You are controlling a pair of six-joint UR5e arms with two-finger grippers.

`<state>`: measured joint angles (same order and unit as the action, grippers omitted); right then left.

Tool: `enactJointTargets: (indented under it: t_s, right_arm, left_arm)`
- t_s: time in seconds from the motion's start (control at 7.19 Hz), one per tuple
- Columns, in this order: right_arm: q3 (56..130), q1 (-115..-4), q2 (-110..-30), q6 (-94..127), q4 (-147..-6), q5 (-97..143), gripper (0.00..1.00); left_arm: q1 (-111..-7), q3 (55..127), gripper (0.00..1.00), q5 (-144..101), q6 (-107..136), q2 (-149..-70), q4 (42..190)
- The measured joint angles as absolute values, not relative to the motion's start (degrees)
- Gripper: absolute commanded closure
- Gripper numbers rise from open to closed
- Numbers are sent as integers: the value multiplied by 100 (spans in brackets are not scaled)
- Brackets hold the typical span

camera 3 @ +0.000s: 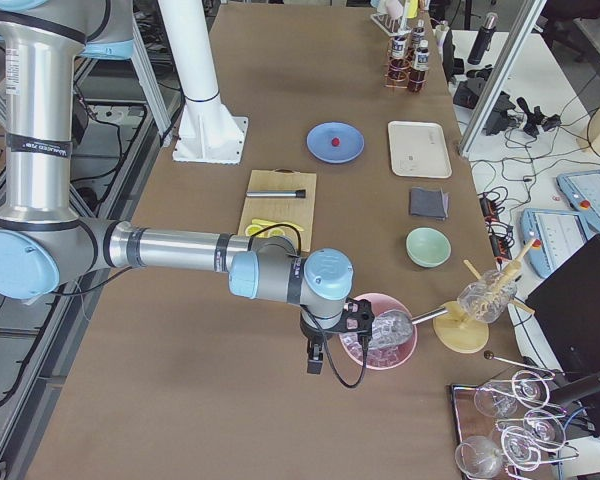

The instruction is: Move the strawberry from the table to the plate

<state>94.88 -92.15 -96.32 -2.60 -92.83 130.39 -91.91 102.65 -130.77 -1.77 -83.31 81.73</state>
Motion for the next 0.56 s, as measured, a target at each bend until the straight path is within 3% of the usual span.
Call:
enactJointTargets:
  t_s: [0.56]
  right_arm:
    - [9461,-9213,-9745,-265,-9290,13055,0]
  left_arm:
    - [-9306,10290,2,-13108,-176,-8288,8200]
